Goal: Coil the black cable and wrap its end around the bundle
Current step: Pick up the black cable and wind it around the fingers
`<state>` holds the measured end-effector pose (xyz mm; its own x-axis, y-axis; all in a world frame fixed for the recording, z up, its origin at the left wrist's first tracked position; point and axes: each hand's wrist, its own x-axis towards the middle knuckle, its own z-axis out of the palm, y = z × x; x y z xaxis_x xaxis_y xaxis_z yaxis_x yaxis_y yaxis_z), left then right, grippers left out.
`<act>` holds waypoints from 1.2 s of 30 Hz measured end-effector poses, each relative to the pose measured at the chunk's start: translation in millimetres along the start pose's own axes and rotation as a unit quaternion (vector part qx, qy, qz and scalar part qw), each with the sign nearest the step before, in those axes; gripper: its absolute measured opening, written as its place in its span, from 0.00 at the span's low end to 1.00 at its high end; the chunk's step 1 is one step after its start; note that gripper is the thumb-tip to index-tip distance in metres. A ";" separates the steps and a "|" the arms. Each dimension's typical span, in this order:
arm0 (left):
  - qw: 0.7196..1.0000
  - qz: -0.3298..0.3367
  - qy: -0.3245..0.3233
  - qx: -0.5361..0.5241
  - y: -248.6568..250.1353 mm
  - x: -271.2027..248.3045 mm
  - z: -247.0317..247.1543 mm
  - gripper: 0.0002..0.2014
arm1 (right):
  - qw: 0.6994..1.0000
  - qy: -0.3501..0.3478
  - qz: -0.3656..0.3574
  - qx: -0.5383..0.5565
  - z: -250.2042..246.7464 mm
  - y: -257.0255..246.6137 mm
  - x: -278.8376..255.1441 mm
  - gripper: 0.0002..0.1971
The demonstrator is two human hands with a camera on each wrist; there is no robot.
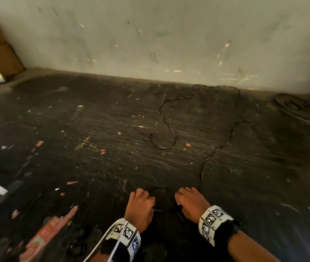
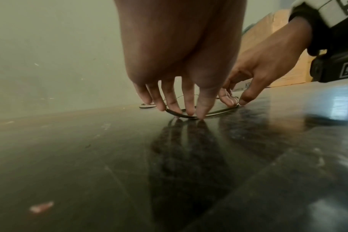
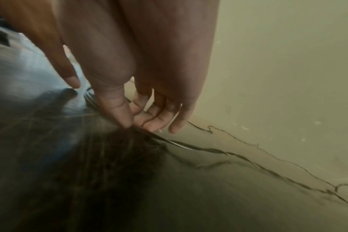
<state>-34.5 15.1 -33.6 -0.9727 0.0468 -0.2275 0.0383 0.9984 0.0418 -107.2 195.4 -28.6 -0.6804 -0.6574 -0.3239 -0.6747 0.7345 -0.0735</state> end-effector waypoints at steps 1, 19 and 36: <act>1.000 -0.012 0.004 0.016 1.7 0.5 -1.9 0.15 | 1.000 -0.008 -0.006 0.000 -0.8 2.6 0.0 0.15; 0.958 -0.086 0.039 -0.269 2.9 -23.2 -18.5 0.05 | 0.994 0.013 -0.037 0.097 -51.2 4.7 -18.3 0.03; 0.837 0.114 0.070 -0.530 -1.1 -3.3 -158.0 0.12 | 0.952 0.225 -0.054 0.201 -225.4 5.7 -47.5 0.08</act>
<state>-67.5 8.7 120.8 -0.9880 0.1534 0.0164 0.0729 0.3711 0.9257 -143.2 192.8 198.9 -0.7283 -0.6718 0.1355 -0.6448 0.6048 -0.4674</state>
